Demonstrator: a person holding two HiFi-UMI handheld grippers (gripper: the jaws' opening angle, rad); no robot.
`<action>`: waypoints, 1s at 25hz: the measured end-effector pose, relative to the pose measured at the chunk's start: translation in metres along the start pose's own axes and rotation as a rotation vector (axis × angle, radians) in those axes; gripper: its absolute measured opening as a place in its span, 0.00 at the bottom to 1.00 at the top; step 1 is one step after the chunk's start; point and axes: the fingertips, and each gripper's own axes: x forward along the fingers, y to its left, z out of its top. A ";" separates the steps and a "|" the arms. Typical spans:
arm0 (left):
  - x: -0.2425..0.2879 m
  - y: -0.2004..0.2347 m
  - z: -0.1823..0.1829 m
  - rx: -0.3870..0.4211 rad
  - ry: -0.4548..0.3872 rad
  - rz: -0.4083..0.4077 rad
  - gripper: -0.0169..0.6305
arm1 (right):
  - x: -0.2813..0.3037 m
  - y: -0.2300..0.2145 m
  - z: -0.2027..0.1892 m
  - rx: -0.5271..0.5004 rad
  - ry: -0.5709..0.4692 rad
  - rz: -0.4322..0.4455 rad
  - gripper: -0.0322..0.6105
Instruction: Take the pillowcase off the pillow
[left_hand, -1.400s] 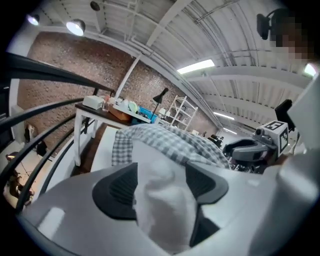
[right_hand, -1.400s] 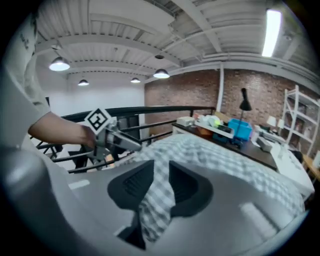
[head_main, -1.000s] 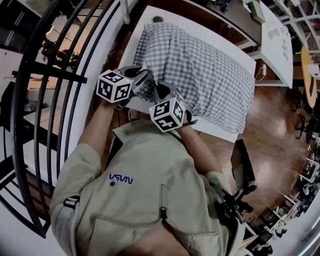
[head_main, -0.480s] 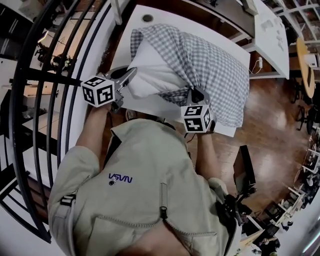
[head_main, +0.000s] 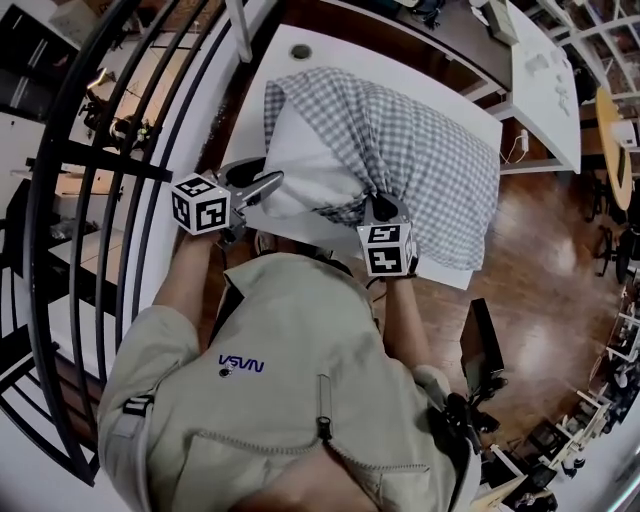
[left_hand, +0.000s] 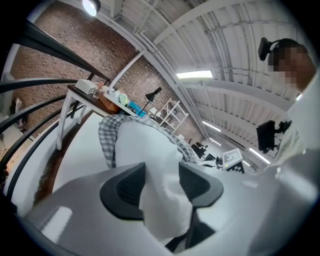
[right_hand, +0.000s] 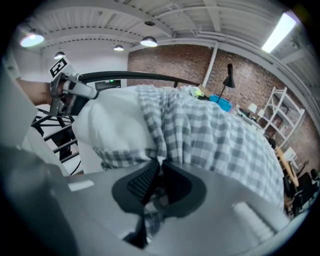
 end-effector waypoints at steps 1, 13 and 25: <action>0.000 -0.005 0.004 0.023 0.005 -0.010 0.36 | 0.000 -0.001 0.001 0.021 -0.008 0.021 0.09; 0.035 0.043 0.086 0.148 -0.064 0.182 0.40 | -0.049 0.006 0.070 0.141 -0.206 0.223 0.18; 0.073 0.025 0.052 0.137 0.048 0.113 0.11 | -0.016 0.006 0.214 0.022 -0.389 0.249 0.23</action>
